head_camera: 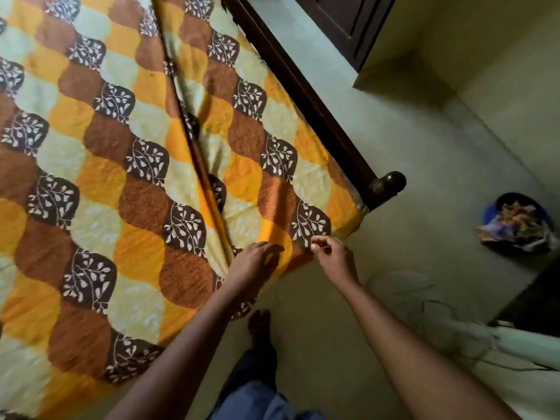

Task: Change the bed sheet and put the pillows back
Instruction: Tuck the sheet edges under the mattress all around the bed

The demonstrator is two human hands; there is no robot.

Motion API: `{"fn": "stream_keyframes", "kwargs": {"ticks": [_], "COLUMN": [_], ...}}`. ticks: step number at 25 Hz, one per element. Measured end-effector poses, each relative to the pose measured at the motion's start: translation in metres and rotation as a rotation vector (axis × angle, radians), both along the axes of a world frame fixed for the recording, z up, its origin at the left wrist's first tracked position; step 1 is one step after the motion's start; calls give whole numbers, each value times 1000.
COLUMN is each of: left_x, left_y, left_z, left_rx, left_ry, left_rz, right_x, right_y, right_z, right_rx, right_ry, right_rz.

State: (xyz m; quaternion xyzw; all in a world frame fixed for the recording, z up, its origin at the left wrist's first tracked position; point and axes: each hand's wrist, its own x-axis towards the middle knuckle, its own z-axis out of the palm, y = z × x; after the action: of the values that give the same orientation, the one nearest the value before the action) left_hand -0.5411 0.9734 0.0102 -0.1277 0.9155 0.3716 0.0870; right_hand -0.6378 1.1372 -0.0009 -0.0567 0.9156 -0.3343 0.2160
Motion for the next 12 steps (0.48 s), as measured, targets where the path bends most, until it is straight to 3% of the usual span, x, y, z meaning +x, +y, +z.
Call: {"fn": "stream_keyframes", "kwargs": {"ticks": [2,7,12], "left_x": [-26,-46,-40], "left_y": [13,71,99], "left_z": [-10,-37,-53], "left_rx": [-39,55,-197], "left_ry": [-33,-77,-12], "left_rz": [51,461,422], "right_x": [-19,-42,-45], "right_y": [16,38,41], "right_z": [-9,-46,-86], "right_rx": [5,-12,5], "right_ry": [-22,-147,-182], "right_rz": [-108,-233,-261]}}
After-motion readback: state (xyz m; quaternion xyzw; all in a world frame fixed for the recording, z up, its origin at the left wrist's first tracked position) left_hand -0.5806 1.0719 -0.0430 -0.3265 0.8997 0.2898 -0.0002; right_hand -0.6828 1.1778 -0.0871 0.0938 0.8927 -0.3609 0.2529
